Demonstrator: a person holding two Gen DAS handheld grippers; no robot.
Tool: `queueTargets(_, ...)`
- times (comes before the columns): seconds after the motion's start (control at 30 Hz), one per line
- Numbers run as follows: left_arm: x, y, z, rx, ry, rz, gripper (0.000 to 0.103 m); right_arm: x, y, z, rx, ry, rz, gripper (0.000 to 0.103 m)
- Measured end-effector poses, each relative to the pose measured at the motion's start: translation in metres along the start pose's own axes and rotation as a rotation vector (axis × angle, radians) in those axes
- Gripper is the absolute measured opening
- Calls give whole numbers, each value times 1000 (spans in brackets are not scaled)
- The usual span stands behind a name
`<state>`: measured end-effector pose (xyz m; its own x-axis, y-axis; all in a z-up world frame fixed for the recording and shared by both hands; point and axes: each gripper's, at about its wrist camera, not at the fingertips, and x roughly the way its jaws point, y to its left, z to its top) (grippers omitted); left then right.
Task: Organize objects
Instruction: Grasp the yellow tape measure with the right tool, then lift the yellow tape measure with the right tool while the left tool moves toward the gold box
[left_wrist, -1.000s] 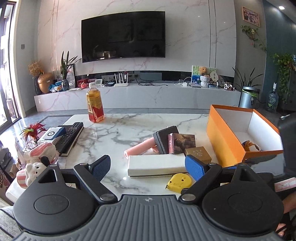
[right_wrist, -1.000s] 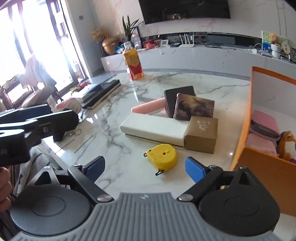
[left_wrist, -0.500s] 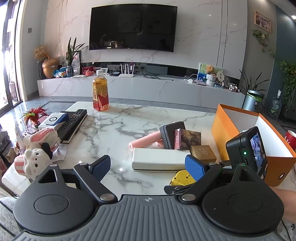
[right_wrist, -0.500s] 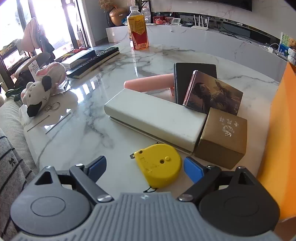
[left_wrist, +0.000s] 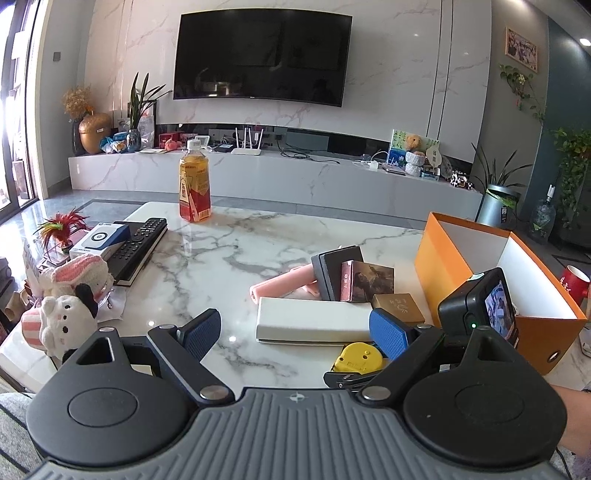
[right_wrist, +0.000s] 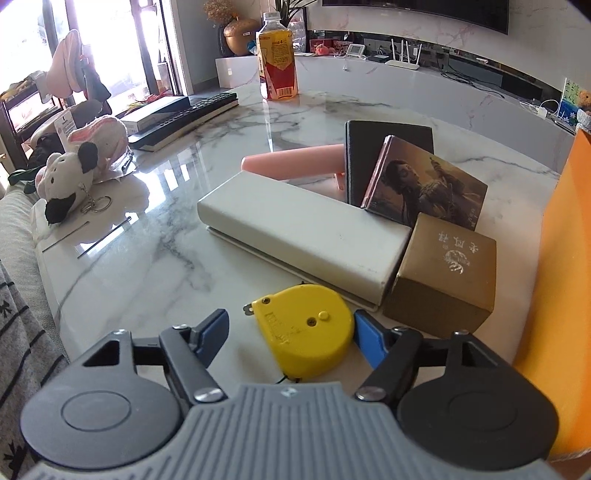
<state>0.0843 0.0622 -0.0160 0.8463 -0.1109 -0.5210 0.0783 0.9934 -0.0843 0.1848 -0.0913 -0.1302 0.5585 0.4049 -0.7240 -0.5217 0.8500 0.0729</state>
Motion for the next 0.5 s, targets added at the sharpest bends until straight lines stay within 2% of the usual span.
queueTargets(0.07, 1, -2, 0, 9, 5, -2, 103, 0, 1, -1, -14, -7, -8, 74)
queueTargets(0.27, 2, -3, -1, 19, 8, -10, 103, 1, 6, -4, -73, -26, -54, 60)
queueTargets(0.5, 2, -5, -2, 30, 1, 14, 103, 1, 7, -3, -62, -23, -74, 59)
